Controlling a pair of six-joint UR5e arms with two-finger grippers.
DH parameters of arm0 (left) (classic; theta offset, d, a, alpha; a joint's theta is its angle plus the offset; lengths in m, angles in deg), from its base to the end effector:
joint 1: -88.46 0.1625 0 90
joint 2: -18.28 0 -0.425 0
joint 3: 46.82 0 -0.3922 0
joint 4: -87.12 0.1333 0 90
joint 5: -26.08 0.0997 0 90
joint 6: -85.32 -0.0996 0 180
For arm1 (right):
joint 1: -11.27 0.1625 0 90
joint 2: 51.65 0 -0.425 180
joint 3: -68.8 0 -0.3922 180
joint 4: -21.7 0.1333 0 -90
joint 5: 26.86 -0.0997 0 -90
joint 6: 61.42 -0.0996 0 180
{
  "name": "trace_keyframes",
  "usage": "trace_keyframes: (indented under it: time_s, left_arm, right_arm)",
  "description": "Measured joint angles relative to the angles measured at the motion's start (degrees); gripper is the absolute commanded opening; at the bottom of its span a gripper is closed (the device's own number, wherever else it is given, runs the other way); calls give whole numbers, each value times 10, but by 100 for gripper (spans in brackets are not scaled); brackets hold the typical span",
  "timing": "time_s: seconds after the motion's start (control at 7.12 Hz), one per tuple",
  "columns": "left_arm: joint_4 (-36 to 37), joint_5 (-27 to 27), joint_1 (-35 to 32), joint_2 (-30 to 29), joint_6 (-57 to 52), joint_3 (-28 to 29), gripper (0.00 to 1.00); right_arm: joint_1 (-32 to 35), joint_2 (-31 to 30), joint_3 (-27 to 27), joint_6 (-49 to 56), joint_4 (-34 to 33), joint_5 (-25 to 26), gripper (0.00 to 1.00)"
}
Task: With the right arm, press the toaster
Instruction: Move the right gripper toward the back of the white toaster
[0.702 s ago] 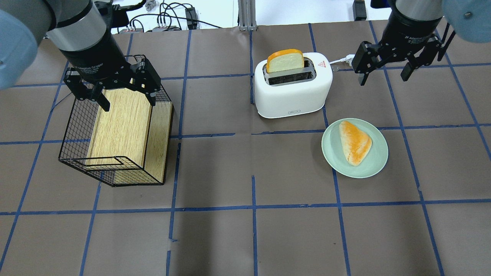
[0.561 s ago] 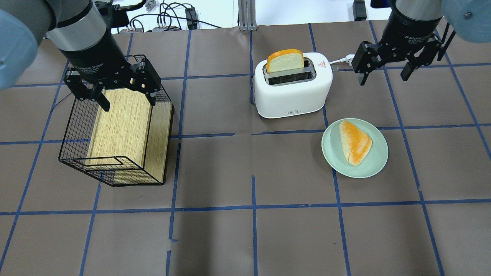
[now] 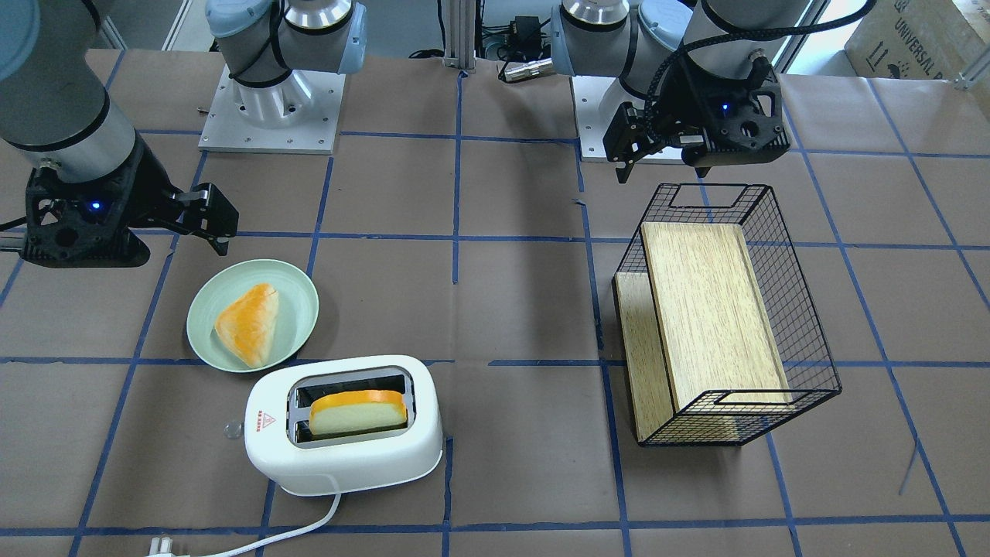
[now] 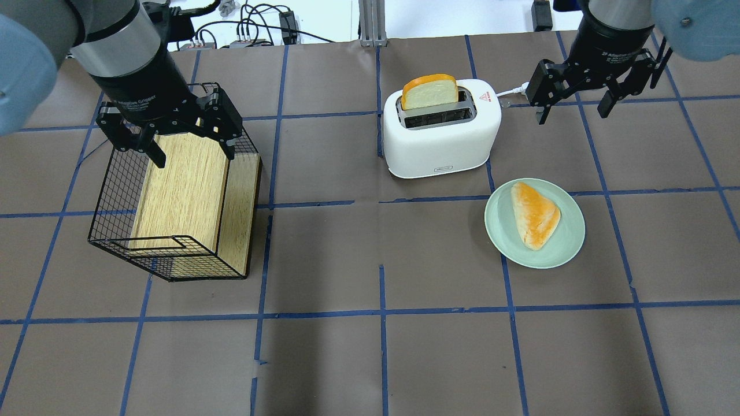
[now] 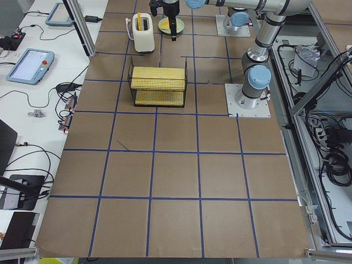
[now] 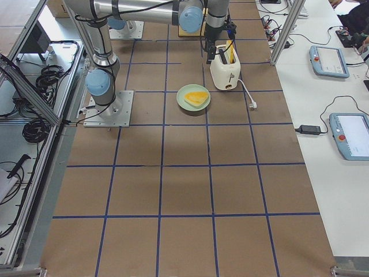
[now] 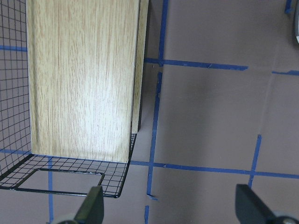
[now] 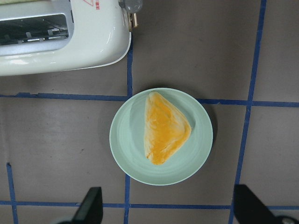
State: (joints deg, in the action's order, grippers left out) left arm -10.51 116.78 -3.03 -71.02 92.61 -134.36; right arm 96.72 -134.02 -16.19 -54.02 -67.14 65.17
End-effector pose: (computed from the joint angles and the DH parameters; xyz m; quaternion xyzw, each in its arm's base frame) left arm -0.1445 -0.4745 0.5020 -0.0503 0.9980 0.0384 0.0091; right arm 0.0864 -0.5497 0.4599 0.0254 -0.9990 -0.0346 0.0142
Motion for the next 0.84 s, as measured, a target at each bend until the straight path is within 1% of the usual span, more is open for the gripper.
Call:
trace_keyframes:
  time_s: [0.42, 0.7, 0.84]
  left_arm:
    - [0, 0, 0, 0, 0, 0, 100]
    - [0, 0, 0, 0, 0, 0, 100]
    - [0, 0, 0, 0, 0, 0, 100]
  right_arm:
    - [1, -30, -5, 1, 11, -3, 100]
    - [1, -52, 3, -1, 32, -9, 100]
    - [1, -60, 10, -3, 34, -11, 97]
